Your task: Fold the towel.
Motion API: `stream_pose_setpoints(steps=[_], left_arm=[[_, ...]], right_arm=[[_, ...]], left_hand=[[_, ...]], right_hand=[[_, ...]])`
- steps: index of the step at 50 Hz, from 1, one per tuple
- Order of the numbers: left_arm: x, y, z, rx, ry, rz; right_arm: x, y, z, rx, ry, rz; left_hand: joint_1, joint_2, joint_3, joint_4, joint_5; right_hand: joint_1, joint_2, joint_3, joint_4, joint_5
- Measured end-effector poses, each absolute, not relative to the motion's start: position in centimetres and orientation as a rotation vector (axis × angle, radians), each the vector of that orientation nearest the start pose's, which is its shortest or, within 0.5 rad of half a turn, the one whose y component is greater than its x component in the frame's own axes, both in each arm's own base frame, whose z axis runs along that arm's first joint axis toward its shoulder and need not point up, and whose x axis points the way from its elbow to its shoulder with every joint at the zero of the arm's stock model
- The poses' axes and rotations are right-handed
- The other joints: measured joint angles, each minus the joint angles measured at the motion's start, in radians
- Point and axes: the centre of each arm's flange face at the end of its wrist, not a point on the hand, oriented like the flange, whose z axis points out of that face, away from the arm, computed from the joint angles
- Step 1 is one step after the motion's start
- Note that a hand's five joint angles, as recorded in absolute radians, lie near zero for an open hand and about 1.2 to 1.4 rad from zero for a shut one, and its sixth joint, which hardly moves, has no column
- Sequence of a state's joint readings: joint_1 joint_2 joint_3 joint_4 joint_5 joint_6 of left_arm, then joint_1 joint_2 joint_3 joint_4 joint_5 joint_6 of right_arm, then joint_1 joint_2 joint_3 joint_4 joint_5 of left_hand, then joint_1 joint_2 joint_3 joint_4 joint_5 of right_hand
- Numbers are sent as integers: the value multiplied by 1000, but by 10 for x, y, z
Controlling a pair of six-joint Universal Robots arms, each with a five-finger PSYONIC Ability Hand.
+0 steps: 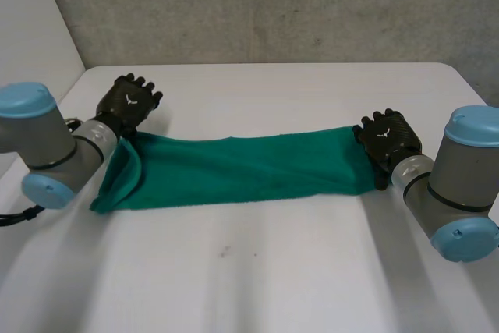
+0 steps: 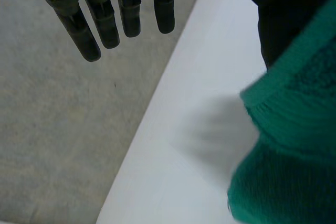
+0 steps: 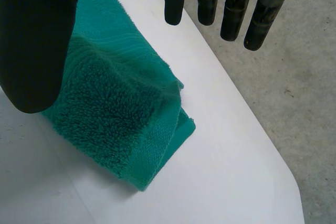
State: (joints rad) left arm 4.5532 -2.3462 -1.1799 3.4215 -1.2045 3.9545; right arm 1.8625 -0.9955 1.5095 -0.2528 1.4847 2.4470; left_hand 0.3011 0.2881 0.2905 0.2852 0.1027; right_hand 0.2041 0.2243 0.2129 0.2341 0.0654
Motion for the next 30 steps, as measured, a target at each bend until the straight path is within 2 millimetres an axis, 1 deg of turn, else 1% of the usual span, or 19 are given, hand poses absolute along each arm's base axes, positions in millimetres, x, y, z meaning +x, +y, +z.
stream_pose_setpoints(steps=[1,3,4,6,8,9,10,11,13,14,17,19,21,24,25,30], left_arm=[[-232,-413,152,1341,1759,-1990],[-235,-404,168,1336,1800,-2061],[-235,-402,171,1333,1813,-2076],[-237,-392,182,1313,1887,-2136],[-238,-384,189,1289,1966,-2173],[-238,-384,189,1289,1966,-2173],[-239,-379,191,1272,2017,-2186],[-239,-372,193,1242,2107,-2195],[-239,-366,193,1213,2193,-2191],[-239,-359,190,1180,2291,-2170],[-238,-350,184,1146,2396,-2128],[-236,-342,175,1114,2489,-2067],[-235,-338,169,1098,2518,-2039],[-230,-334,156,1039,2541,-1976],[-230,-334,156,1039,2541,-1976],[-220,-341,142,919,2461,-1946]], right_arm=[[244,-329,145,-1327,2284,-2009],[244,-329,146,-1326,2282,-2011],[244,-329,146,-1326,2282,-2012],[244,-328,146,-1326,2281,-2013],[244,-328,147,-1326,2280,-2013],[244,-328,147,-1326,2280,-2013],[244,-328,147,-1326,2280,-2013],[244,-328,147,-1326,2280,-2012],[244,-328,146,-1327,2280,-2011],[244,-328,146,-1328,2281,-2009],[244,-327,146,-1328,2281,-2008],[244,-327,145,-1329,2282,-2006],[244,-327,145,-1330,2282,-2005],[244,-326,144,-1331,2283,-2001],[244,-326,144,-1331,2283,-2001],[245,-326,143,-1334,2284,-1996]], left_hand=[[0,0,0,0,0],[0,0,0,0,0],[0,0,0,0,0],[0,0,0,0,0],[0,0,0,0,0],[0,0,0,0,0],[0,0,0,0,0],[0,0,0,0,0],[0,0,0,0,0],[0,0,0,0,0],[0,0,0,0,0],[0,0,0,0,0],[0,0,0,0,0],[0,0,0,0,0],[0,0,0,0,0],[0,0,0,0,0]], right_hand=[[0,0,0,0,0],[0,0,0,0,0],[0,0,0,0,0],[0,0,0,0,0],[0,0,0,0,0],[0,0,0,0,0],[0,0,0,0,0],[0,0,0,0,0],[0,0,0,0,0],[0,0,0,0,0],[0,0,0,0,0],[0,0,0,0,0],[0,0,0,0,0],[0,0,0,0,0],[0,0,0,0,0],[0,0,0,0,0]])
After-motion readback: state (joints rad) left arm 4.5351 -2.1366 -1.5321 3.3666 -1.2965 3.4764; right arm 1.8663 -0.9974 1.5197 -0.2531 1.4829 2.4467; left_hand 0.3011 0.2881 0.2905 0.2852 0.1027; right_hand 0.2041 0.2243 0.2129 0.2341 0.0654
